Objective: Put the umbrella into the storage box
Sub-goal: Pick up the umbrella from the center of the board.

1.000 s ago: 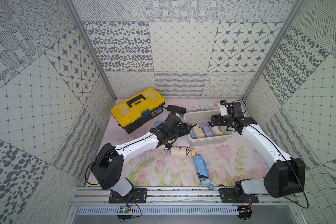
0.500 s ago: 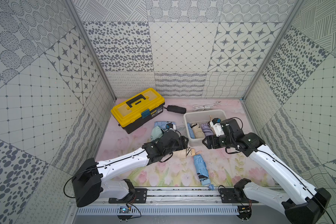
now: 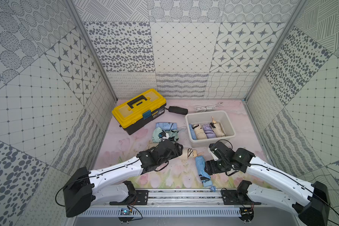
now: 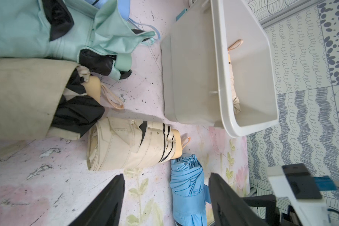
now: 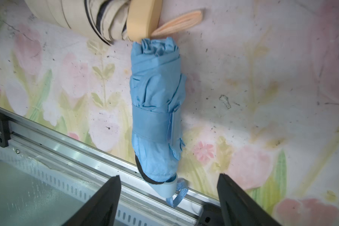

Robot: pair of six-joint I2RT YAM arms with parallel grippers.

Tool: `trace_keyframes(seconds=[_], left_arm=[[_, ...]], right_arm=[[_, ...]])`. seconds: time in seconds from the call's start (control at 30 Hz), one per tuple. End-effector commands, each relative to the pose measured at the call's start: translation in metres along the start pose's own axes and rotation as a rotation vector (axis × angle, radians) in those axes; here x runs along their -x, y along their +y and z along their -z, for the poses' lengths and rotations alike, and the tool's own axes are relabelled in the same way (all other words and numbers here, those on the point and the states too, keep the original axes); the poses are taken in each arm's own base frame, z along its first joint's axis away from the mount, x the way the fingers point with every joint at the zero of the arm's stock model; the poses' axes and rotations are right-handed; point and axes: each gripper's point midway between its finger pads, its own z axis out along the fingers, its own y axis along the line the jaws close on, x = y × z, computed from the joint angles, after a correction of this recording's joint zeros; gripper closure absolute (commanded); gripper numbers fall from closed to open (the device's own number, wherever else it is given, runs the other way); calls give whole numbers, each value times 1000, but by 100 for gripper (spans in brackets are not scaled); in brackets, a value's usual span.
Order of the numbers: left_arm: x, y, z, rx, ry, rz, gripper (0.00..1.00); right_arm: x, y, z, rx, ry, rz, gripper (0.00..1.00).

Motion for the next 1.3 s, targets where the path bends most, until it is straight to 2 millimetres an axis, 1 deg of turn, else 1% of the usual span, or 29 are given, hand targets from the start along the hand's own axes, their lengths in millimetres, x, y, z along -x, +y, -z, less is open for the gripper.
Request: trace_keyframes(seconds=[0.0,0.13,0.37,0.53,0.87,1.03,1.27], left_arm=[[-2,6,2,6,-2,68,27],[-3,6,1,0,0,73,27],[-6,7,-2,-4,11,83,27],[-7,5,-3,-11,12,88,26],[-5,3,-4,-14,6,96,26],[-4,3,-3,-13,3,89,26],[0,4,2,-14,-15,65,26]], right_arm=[[6,17,-12,71,-40,-50,16],[4,17,-26,64,-37,-58,16],[9,21,-46,48,-25,-29,18],[12,24,-56,42,-10,-6,21],[9,17,-70,5,10,0,28],[8,17,-72,5,15,0,36],[13,24,-63,43,-18,7,53]])
